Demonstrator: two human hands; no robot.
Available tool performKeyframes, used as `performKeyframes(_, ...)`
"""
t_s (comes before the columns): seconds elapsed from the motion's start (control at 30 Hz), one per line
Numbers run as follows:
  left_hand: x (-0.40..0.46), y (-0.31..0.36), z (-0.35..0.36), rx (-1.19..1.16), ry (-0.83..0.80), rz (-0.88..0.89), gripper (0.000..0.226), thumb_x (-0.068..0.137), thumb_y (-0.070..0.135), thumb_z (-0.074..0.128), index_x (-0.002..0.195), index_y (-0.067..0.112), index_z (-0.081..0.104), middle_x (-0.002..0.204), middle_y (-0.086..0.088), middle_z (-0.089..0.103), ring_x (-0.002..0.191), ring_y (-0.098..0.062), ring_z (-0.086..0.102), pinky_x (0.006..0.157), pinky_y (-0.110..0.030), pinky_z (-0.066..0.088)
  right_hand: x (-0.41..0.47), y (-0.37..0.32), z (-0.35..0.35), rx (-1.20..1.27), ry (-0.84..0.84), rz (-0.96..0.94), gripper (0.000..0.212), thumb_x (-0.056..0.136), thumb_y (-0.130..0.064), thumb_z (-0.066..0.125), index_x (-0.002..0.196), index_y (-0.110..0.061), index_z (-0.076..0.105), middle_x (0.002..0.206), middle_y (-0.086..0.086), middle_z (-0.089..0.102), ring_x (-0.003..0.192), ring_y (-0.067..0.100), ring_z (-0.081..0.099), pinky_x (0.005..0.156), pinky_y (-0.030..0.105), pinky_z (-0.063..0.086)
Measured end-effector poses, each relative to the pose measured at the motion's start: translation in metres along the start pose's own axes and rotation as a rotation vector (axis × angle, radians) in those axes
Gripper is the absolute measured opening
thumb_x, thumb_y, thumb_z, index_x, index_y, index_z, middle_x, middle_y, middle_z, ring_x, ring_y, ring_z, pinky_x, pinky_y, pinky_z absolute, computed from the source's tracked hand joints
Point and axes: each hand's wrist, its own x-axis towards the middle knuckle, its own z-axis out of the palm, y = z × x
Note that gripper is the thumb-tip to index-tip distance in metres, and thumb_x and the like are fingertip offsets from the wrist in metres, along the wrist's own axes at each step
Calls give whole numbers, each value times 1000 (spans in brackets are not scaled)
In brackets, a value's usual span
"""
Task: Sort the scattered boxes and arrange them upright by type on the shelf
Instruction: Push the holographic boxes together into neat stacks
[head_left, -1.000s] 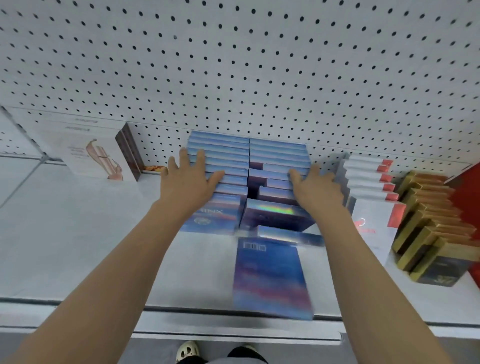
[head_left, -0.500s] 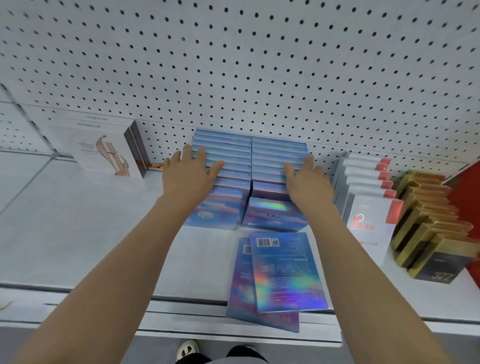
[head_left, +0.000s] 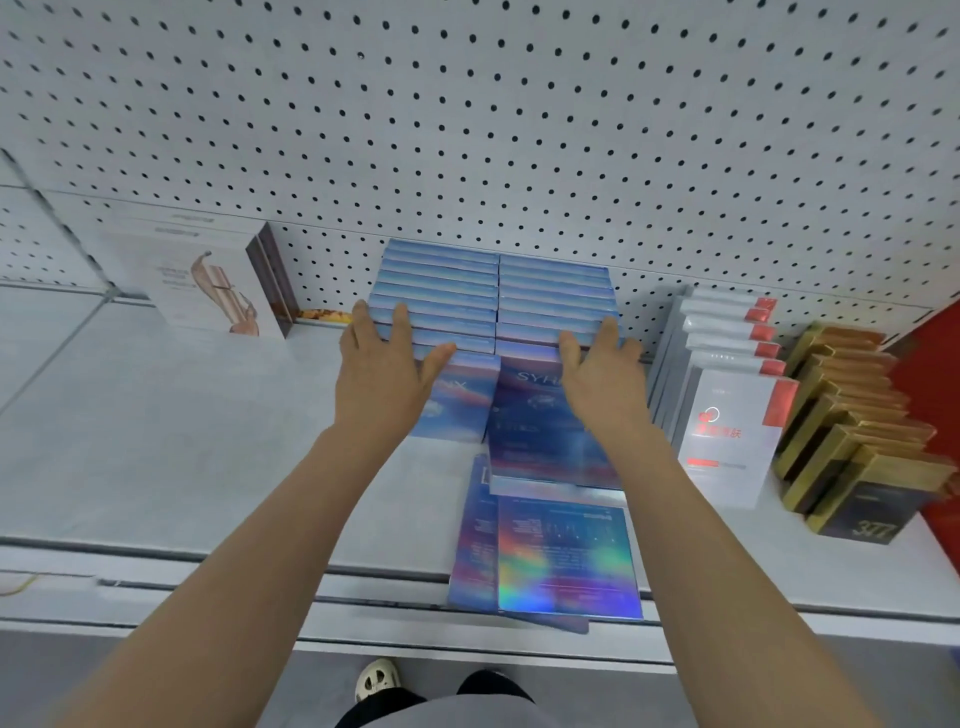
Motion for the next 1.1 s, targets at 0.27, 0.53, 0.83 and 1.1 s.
performKeyframes(0.27,-5,-11,2,158,154,102,82,91,65,18,147,9,36,153,-27,26,143,-43,20,119,-50,18,-3,17,-6,-113,-3,-197,65,101,-51,40,152,-14,28,157,21,22,143,38,27,113,46,31)
performKeyframes(0.53,-58,2,14,-67,427,427,42,101,32,46,134,8,54,147,-17,42,141,-35,32,114,-44,33,-17,37,-13,-99,256,-627,33,95,-23,62,125,-9,65,134,15,55,128,35,47,109,46,39)
performKeyframes(0.83,-161,8,65,-215,134,460,75,88,58,55,145,12,40,146,-9,41,132,-25,42,110,-32,35,-71,87,-8,-144,44,-815,35,99,-38,43,101,-17,72,100,2,68,94,26,59,81,38,42)
performKeyframes(1.1,-192,-21,106,-64,-97,453,110,61,26,89,150,16,25,147,-13,43,123,-35,52,89,-46,55,-117,98,-7,-347,-98,-684,76,86,-76,34,132,-19,55,129,3,61,119,26,54,102,40,37)
